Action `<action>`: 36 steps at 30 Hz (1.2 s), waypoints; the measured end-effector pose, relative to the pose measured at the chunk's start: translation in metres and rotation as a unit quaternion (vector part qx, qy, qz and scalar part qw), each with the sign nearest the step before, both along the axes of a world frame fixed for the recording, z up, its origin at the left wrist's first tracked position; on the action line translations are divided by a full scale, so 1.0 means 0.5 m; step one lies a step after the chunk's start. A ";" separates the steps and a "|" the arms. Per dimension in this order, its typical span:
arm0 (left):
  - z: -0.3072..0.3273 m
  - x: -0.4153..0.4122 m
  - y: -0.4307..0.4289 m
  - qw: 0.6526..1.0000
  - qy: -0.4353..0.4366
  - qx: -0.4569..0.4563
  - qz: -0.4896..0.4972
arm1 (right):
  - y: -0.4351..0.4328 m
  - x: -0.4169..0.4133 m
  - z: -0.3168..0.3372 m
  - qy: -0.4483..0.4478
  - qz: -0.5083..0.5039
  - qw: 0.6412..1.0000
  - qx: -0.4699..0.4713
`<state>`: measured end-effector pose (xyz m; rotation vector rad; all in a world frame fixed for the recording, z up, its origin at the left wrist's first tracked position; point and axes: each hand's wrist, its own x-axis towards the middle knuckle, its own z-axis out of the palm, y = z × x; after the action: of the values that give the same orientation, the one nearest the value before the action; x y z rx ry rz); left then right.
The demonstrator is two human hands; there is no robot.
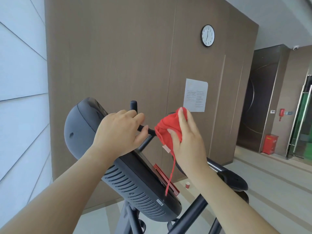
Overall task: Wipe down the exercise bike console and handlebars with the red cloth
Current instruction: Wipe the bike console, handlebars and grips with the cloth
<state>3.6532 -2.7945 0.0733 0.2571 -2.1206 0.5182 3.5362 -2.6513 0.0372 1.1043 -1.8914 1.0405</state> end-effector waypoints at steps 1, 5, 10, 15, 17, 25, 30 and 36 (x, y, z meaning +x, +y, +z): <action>0.001 0.000 0.001 1.000 0.002 -0.002 0.002 | 0.008 -0.001 -0.016 -0.007 0.005 1.000 -0.003; 0.000 -0.002 0.002 1.000 -0.013 -0.016 0.019 | 0.042 -0.010 -0.062 -0.043 0.044 0.998 -0.012; -0.002 -0.001 0.000 1.000 -0.021 -0.013 -0.004 | 0.049 -0.014 -0.011 0.014 0.032 0.996 -0.087; 0.011 0.007 -0.009 0.998 -0.001 0.023 -0.059 | 0.018 0.014 0.006 0.021 -0.017 1.000 -0.001; 0.024 0.009 -0.019 0.997 -0.001 0.017 -0.080 | 0.014 0.020 -0.022 0.013 -0.058 0.998 0.008; 0.049 -0.001 -0.050 0.994 -0.006 0.014 -0.109 | -0.015 0.061 0.005 -0.002 -0.116 0.985 -0.125; 0.038 -0.011 -0.049 0.997 -0.017 0.009 -0.080 | -0.079 0.070 0.040 0.044 -0.233 0.971 0.001; 0.031 0.009 -0.047 0.994 0.002 0.008 -0.106 | -0.063 0.072 -0.014 0.061 -0.244 0.968 -0.005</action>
<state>3.6574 -2.8178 0.0891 0.0407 -2.1185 0.3752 3.5721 -2.6826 0.0303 0.6262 -1.9183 0.6848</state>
